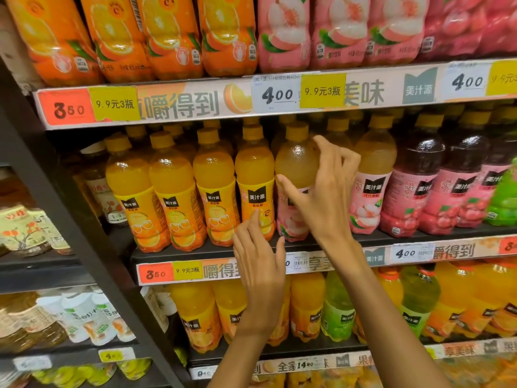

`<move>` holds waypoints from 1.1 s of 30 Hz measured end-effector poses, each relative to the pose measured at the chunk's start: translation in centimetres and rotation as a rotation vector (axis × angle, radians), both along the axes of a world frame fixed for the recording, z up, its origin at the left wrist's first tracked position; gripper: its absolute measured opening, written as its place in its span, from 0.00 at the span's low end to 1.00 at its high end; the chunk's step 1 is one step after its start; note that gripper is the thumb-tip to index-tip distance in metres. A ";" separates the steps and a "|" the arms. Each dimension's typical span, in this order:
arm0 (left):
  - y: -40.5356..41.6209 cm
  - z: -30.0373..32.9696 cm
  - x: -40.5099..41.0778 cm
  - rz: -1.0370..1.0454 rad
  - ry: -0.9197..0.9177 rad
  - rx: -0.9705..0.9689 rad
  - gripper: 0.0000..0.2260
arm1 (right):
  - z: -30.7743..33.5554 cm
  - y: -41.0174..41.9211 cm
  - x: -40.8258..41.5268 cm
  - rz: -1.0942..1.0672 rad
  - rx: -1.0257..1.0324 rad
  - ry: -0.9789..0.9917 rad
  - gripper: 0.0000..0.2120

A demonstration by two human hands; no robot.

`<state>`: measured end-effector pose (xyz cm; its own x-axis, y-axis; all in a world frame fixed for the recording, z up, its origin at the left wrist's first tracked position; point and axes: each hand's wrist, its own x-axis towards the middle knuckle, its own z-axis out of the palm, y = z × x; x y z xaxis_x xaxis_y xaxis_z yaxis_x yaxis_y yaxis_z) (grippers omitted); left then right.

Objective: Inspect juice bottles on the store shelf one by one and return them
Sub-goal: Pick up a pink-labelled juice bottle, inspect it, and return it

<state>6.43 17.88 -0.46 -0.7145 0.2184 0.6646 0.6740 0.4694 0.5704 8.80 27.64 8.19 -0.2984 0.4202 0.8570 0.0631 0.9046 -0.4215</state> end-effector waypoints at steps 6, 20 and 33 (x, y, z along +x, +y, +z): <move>0.3 -0.6 1.2 -0.212 -0.056 0.053 0.32 | -0.8 -0.1 2.3 0.484 -0.295 0.023 0.35; -1.3 1.1 5.4 -0.665 -0.469 0.286 0.25 | 0.2 1.4 6.8 0.888 -0.838 0.175 0.26; -3.8 1.3 7.3 -0.891 -0.788 0.335 0.22 | -0.8 1.4 7.5 1.073 -0.960 0.097 0.11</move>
